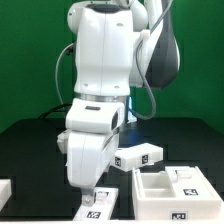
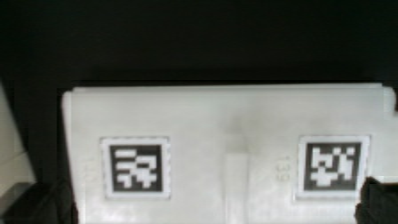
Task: Assemble cabinet
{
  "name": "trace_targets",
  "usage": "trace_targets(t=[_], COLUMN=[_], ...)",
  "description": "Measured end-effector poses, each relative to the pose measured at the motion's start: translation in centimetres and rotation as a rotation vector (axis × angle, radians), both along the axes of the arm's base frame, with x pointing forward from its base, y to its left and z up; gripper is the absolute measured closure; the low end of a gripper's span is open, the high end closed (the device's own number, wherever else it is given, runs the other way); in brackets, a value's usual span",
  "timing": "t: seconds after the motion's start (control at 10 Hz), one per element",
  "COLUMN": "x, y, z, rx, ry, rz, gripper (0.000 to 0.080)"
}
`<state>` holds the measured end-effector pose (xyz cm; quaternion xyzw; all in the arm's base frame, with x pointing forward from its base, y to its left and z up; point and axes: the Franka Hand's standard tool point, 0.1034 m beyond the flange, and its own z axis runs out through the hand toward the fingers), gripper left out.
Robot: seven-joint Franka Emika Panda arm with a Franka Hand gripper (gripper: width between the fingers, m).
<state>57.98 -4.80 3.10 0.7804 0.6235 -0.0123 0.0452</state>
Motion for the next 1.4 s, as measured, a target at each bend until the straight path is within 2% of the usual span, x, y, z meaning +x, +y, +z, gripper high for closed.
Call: trace_targets(t=[0.3,0.5,0.6,0.7,0.8,0.9,1.0,1.1,1.2,1.4], x=[-0.4,-0.5,-0.5,-0.5,-0.5,-0.5,-0.5,-0.5,-0.5,-2.4], y=[-0.2,-0.3,-0.3,-0.3,-0.4,-0.4,-0.4,-0.5,-0.5,-0.3], z=[-1.7,-1.8,-1.9,-1.9,-1.9,-1.9,-1.9,-1.9,-1.7,-0.2], rx=[-0.004,-0.007,-0.008,-0.008,-0.008,-0.008,-0.008,-0.008,-0.008,-0.023], ry=[0.019,0.021,0.022,0.022,0.022,0.021,0.021,0.021,0.019,0.035], rz=[-0.03,-0.036,-0.039,-0.042,-0.047,-0.05,-0.052,-0.054,-0.055,0.019], gripper=[0.0003,0.0003,0.0093,0.0093,0.0292,0.044,0.044,0.0631,0.0735,0.0735])
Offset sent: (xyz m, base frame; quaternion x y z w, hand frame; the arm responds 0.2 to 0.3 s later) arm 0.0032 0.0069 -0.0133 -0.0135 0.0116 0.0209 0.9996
